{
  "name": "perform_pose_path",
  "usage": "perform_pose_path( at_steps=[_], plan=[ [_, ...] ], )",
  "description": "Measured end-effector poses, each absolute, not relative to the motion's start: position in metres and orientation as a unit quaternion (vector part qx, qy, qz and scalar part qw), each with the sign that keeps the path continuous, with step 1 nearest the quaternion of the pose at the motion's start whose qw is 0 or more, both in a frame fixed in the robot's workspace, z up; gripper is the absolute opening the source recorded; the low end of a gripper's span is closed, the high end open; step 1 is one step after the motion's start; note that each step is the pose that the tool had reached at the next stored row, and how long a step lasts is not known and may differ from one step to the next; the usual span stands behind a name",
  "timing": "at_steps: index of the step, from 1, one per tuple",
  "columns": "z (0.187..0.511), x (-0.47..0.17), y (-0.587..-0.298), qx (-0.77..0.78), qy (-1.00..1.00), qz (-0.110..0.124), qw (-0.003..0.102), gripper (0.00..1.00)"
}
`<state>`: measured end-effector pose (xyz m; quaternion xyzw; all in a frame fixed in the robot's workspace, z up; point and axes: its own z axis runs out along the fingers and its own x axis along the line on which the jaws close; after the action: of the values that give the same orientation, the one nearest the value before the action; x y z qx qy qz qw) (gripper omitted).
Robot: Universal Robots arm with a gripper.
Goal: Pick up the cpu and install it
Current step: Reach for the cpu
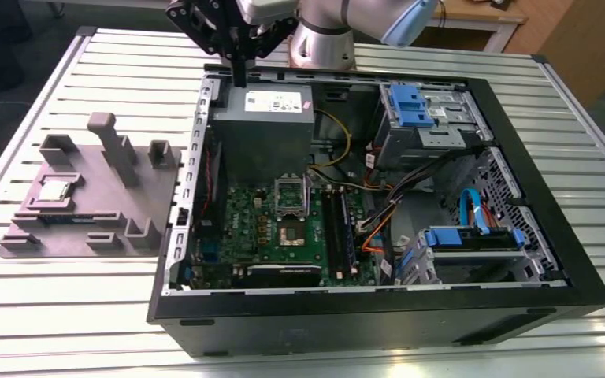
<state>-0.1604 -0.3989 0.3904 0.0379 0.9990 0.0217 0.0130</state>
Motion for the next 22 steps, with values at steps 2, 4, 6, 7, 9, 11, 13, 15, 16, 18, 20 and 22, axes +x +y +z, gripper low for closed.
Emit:
perform_pose_path(
  at_steps=[2, 4, 6, 7, 9, 11, 13, 15, 16, 18, 20, 22],
  plan=[
    [0.3903, -0.1609, -0.3989, 0.038, 0.999, 0.022, 0.013, 0.1],
    [0.3903, -0.1614, -0.3989, 0.038, 0.999, 0.022, 0.013, 0.1],
    [0.3902, -0.162, -0.3989, 0.038, 0.999, 0.022, 0.013, 0.1],
    [0.3901, -0.1622, -0.3989, 0.038, 0.999, 0.022, 0.013, 0.1],
    [0.3901, -0.1628, -0.3989, 0.038, 0.999, 0.022, 0.013, 0.1],
    [0.39, -0.1633, -0.3989, 0.038, 0.999, 0.022, 0.013, 0.1],
    [0.3899, -0.1639, -0.3989, 0.038, 0.999, 0.022, 0.013, 0.1],
    [0.3899, -0.1645, -0.3989, 0.038, 0.999, 0.022, 0.013, 0.1],
    [0.3898, -0.1648, -0.3989, 0.038, 0.999, 0.022, 0.013, 0.1],
    [0.3897, -0.1654, -0.3989, 0.038, 0.999, 0.022, 0.013, 0.1],
    [0.3897, -0.1659, -0.3989, 0.038, 0.999, 0.022, 0.013, 0.1],
    [0.3896, -0.1665, -0.3989, 0.038, 0.999, 0.022, 0.013, 0.1]
  ],
)
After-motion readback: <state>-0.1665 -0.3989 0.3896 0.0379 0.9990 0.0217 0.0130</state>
